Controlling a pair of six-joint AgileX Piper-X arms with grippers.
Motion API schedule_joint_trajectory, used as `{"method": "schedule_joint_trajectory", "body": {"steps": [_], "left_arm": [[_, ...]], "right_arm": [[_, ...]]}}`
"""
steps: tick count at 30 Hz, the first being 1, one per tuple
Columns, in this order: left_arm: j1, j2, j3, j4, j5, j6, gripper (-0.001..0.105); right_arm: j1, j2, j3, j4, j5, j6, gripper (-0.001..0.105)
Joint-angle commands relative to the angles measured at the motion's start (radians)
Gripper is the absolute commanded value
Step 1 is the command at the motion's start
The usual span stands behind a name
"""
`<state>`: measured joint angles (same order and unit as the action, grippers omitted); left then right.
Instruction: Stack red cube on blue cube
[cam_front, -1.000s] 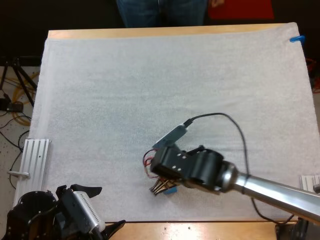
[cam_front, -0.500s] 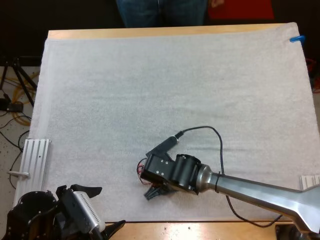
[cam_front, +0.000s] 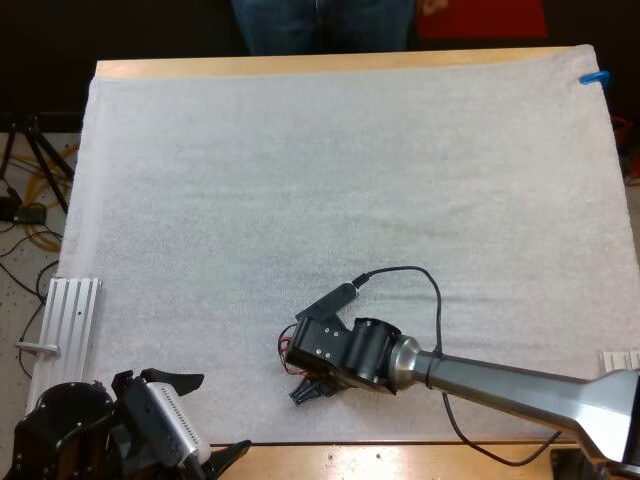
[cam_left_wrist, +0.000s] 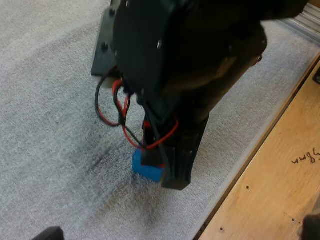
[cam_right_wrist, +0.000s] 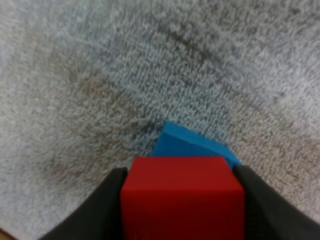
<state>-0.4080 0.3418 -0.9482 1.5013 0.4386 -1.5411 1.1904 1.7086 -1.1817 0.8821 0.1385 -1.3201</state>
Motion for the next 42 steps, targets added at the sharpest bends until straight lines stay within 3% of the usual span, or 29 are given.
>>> {"method": "schedule_joint_trajectory", "body": {"steps": [1,6,9,23,29,33,38,42], "left_arm": [[-0.005,-0.004,-0.007,0.004,0.014,-0.006,0.087],[-0.005,-0.004,-0.007,0.004,0.014,-0.006,0.087],[-0.005,-0.004,-0.007,0.004,0.014,-0.006,0.087],[-0.005,-0.004,-0.007,-0.024,0.014,-0.002,0.087],[-0.005,-0.004,-0.005,-0.108,0.014,-0.002,0.087],[-0.005,0.029,-0.005,-0.212,-0.002,-0.009,0.087],[-0.005,0.126,0.001,-0.362,-0.017,-0.032,0.087],[0.009,0.252,0.001,-0.564,-0.065,-0.032,0.087]], "right_arm": [[0.000,0.000,0.001,-0.005,-0.012,0.001,0.029],[0.000,0.000,-0.002,-0.014,-0.012,0.001,0.056],[0.000,0.000,-0.002,-0.014,-0.008,0.001,0.063],[0.000,-0.160,-0.085,0.050,0.068,-0.003,0.063],[-0.016,-0.265,-0.103,0.050,0.094,-0.061,0.063],[-0.128,-0.306,-0.103,0.050,0.072,-0.087,0.063],[-0.307,-0.316,-0.103,0.030,0.013,-0.212,0.063],[-0.485,-0.316,-0.103,0.016,-0.022,-0.307,0.063]]}}
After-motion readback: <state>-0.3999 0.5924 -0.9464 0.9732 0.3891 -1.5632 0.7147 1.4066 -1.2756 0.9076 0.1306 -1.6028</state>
